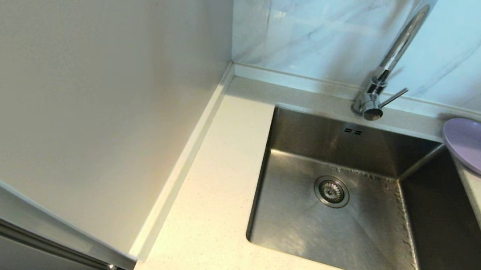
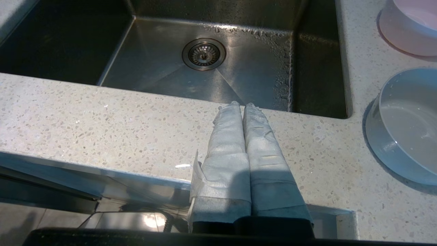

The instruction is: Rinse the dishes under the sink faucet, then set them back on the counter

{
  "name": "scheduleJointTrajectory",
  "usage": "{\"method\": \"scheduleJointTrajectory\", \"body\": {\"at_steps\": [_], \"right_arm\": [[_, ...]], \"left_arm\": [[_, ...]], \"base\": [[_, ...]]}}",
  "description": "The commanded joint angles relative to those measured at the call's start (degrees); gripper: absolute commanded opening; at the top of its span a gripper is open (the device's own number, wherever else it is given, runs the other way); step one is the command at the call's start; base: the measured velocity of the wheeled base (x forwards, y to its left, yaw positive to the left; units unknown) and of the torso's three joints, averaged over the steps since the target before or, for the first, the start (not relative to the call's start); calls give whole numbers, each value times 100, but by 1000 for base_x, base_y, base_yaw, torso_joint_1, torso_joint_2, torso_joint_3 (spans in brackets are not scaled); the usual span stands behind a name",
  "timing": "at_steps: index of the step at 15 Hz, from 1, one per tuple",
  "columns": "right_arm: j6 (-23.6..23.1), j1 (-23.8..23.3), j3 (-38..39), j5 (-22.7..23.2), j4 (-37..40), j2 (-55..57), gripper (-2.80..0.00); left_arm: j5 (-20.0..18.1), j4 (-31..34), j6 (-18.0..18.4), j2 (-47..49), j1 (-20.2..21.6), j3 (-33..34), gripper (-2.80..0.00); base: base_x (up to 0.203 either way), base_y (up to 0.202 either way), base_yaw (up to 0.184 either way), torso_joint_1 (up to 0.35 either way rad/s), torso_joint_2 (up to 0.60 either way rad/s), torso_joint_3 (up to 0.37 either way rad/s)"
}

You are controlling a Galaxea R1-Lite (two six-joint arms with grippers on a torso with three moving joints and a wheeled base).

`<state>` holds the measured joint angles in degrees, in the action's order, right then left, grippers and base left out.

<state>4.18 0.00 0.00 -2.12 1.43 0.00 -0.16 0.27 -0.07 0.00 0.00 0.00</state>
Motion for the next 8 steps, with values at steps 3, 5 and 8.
{"method": "scheduleJointTrajectory", "body": {"at_steps": [3,5,8], "right_arm": [[4,0,44,1,-1,9,-280],[5,0,45,1,-2,9,-280],[13,0,53,1,-2,9,-280]], "left_arm": [[-2,0,-1,0,0,0,-280],[-2,0,-1,0,0,0,-280],[-2,0,-1,0,0,0,-280]], "base": [[0,0,0,0,0,0],[0,0,0,0,0,0],[0,0,0,0,0,0]]}}
